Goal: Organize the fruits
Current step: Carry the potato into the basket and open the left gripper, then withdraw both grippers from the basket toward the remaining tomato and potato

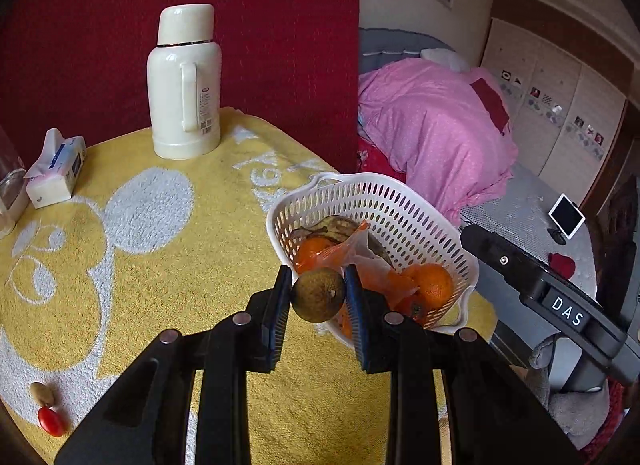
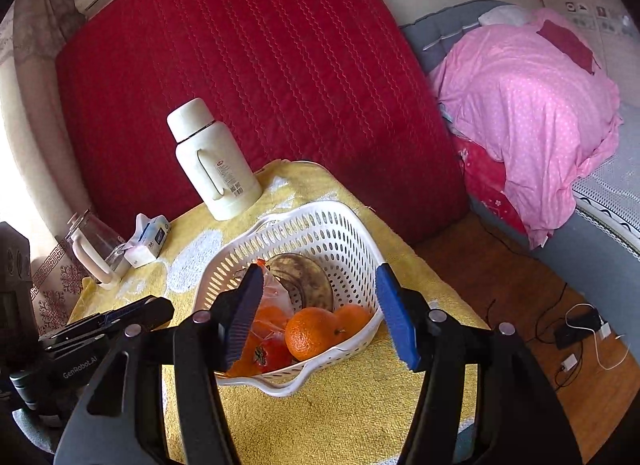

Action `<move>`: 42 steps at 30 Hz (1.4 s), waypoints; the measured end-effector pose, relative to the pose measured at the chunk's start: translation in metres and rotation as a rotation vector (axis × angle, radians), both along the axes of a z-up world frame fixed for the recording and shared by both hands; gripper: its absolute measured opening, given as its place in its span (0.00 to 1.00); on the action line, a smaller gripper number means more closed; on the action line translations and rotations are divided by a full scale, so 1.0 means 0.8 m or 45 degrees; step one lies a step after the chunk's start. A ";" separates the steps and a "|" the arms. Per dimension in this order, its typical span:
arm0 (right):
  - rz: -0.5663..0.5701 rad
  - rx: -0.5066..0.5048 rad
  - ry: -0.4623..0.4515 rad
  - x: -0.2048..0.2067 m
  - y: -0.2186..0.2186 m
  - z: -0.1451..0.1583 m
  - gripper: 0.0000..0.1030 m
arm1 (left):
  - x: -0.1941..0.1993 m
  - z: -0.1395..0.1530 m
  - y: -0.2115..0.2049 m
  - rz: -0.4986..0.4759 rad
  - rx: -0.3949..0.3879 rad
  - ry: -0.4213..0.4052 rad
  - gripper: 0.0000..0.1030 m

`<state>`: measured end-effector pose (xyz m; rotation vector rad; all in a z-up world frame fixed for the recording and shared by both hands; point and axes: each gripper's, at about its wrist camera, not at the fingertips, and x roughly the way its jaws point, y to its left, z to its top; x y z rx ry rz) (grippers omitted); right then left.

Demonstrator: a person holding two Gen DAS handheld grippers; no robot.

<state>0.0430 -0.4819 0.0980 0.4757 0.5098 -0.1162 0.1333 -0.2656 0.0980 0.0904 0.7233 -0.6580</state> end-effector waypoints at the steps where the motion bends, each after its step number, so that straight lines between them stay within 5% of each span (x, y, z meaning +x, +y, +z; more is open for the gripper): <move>1: 0.000 0.003 0.000 0.000 0.000 0.000 0.58 | 0.000 -0.003 -0.006 -0.011 0.007 -0.006 0.26; 12: 0.009 0.015 0.008 0.002 -0.002 -0.006 0.58 | 0.017 -0.024 -0.022 -0.018 0.017 0.010 0.29; 15: 0.005 0.019 0.007 0.002 -0.003 -0.006 0.58 | 0.015 -0.017 -0.010 0.024 -0.018 -0.028 0.52; 22: -0.012 0.024 -0.001 0.000 -0.004 -0.006 0.58 | 0.018 0.004 0.022 0.115 -0.066 -0.062 0.53; 28: -0.035 0.016 -0.028 -0.006 -0.004 -0.001 0.70 | 0.015 0.018 0.051 0.204 -0.097 -0.093 0.76; 32: -0.036 0.019 -0.038 -0.009 -0.003 0.001 0.71 | 0.011 0.019 0.065 0.258 -0.096 -0.111 0.80; 36: -0.043 0.028 -0.048 -0.011 -0.003 0.001 0.82 | 0.003 0.019 0.073 0.319 -0.048 -0.150 0.81; 42: -0.023 0.022 -0.043 -0.010 0.003 0.002 0.83 | -0.008 0.017 0.081 0.404 0.042 -0.208 0.88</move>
